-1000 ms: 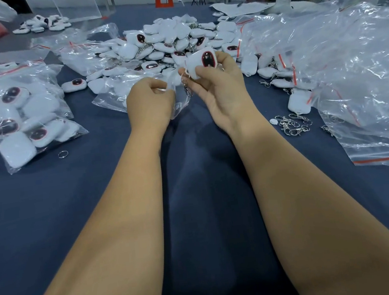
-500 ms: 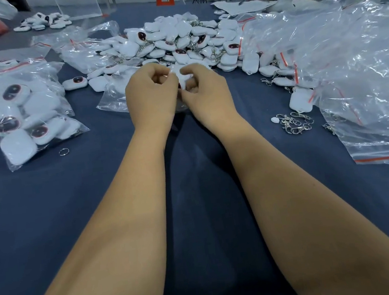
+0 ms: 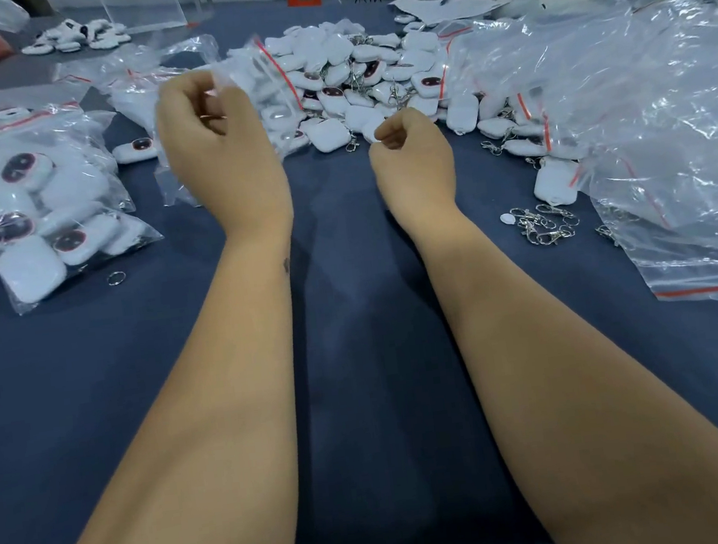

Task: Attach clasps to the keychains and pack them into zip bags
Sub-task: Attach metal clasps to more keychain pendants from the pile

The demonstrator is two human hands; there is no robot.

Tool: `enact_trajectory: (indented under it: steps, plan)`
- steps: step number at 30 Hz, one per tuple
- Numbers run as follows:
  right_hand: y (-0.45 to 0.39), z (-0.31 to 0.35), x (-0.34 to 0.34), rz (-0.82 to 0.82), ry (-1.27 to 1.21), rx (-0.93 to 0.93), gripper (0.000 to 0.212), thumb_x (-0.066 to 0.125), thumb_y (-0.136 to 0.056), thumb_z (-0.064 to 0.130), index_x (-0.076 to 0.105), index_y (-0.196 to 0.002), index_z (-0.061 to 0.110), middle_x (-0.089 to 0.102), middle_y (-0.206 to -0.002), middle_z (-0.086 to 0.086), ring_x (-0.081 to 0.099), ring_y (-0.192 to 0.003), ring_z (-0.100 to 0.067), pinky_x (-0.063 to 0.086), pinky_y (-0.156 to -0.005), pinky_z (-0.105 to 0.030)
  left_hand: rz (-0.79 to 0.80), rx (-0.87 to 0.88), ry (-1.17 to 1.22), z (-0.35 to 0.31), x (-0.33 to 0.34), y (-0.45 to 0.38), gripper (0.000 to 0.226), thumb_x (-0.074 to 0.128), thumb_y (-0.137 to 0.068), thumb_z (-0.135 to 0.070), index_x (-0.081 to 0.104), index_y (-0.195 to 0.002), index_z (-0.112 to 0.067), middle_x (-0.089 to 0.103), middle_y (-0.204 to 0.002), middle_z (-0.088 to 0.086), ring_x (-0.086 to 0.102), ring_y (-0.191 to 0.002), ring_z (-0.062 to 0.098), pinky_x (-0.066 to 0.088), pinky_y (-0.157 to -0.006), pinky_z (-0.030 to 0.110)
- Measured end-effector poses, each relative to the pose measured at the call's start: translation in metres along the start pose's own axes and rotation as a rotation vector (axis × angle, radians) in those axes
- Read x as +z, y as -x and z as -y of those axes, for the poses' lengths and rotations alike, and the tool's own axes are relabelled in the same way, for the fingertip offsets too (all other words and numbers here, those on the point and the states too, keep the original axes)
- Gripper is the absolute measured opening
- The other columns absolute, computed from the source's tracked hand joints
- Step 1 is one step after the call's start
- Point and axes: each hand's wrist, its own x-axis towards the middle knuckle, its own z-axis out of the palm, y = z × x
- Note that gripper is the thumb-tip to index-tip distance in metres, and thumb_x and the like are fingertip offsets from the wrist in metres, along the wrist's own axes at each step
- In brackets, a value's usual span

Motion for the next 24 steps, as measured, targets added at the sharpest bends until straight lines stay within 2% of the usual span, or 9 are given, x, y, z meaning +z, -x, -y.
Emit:
enact_trajectory:
  steps: [2,4,6,10,13,14,18,21,24]
  plan:
    - [0.001,0.0,0.002,0.066,0.102,-0.027,0.016,0.052,-0.085,0.014,0.057,-0.098,0.023,0.061,-0.105,0.003,0.056,-0.099,-0.018,0.044,-0.079,-0.03,0.277,-0.046,-0.175,0.009,0.003,0.003,0.014,0.051,-0.089,-0.006,0.056,-0.088,-0.019,0.054,-0.081,-0.012,0.05,-0.072,-0.003,0.039,-0.069,0.01]
    - [0.001,-0.001,0.005,0.121,0.243,-0.064,0.02,0.053,-0.088,0.018,0.059,-0.107,0.019,0.059,-0.116,-0.003,0.053,-0.108,-0.024,0.045,-0.091,-0.037,0.635,-0.079,-0.499,0.022,0.005,0.01,0.018,0.052,-0.089,-0.01,0.064,-0.102,-0.016,0.063,-0.092,-0.006,0.059,-0.091,0.013,0.046,-0.08,0.021]
    - [-0.002,-0.001,0.007,0.135,0.371,-0.101,0.025,0.05,-0.091,0.022,0.059,-0.114,0.017,0.057,-0.121,-0.006,0.049,-0.113,-0.027,0.042,-0.095,-0.039,0.801,-0.062,-0.709,0.033,0.008,0.015,0.025,0.052,-0.086,-0.01,0.066,-0.107,-0.013,0.066,-0.103,0.001,0.059,-0.099,0.021,0.047,-0.082,0.029]
    - [-0.016,0.001,0.011,0.093,0.454,-0.113,0.033,0.051,-0.091,0.022,0.055,-0.123,0.016,0.047,-0.131,-0.006,0.039,-0.123,-0.027,0.032,-0.098,-0.034,0.465,-0.184,-0.651,0.037,0.022,0.0,0.017,0.047,-0.09,-0.011,0.061,-0.099,-0.014,0.062,-0.099,-0.001,0.053,-0.089,0.017,0.038,-0.072,0.026]
    - [-0.036,0.003,0.015,0.05,0.486,-0.101,0.044,0.052,-0.09,0.022,0.048,-0.133,0.016,0.036,-0.145,-0.008,0.031,-0.133,-0.028,0.026,-0.108,-0.034,0.151,-0.263,-0.44,0.042,0.03,-0.018,0.016,0.043,-0.093,-0.009,0.056,-0.099,-0.017,0.059,-0.101,-0.004,0.051,-0.083,0.01,0.035,-0.067,0.005]
    - [-0.045,0.003,0.018,0.026,0.504,-0.104,0.047,0.052,-0.09,0.022,0.045,-0.137,0.015,0.03,-0.15,-0.009,0.027,-0.137,-0.029,0.024,-0.112,-0.036,0.168,-0.253,-0.418,0.044,0.031,-0.021,0.016,0.044,-0.093,-0.008,0.054,-0.101,-0.017,0.058,-0.101,-0.004,0.051,-0.084,0.011,0.035,-0.067,0.003]
    - [-0.089,0.008,0.032,-0.042,0.473,-0.121,0.058,0.044,-0.095,0.017,0.027,-0.151,0.014,0.008,-0.162,-0.014,0.008,-0.148,-0.03,0.009,-0.12,-0.04,0.558,-0.209,-0.642,0.061,0.038,-0.019,0.012,0.049,-0.089,-0.019,0.055,-0.099,-0.02,0.057,-0.096,-0.007,0.05,-0.086,0.016,0.033,-0.069,0.027]
    - [-0.123,0.014,0.045,-0.027,0.383,-0.128,0.062,0.04,-0.099,0.02,0.015,-0.156,0.017,0.002,-0.164,-0.011,0.002,-0.151,-0.028,0.007,-0.122,-0.04,0.536,-0.252,-0.622,0.067,0.039,-0.022,0.013,0.05,-0.087,-0.022,0.059,-0.096,-0.022,0.06,-0.087,-0.011,0.053,-0.082,0.015,0.036,-0.064,0.03]
    - [-0.142,0.011,0.06,0.069,0.46,-0.111,0.065,0.038,-0.1,0.042,0.007,-0.157,0.033,-0.008,-0.165,-0.01,-0.007,-0.151,-0.032,-0.001,-0.121,-0.049,0.509,-0.289,-0.6,0.068,0.04,-0.023,0.01,0.051,-0.088,-0.023,0.059,-0.093,-0.027,0.057,-0.076,-0.015,0.05,-0.072,0.002,0.034,-0.059,0.023]
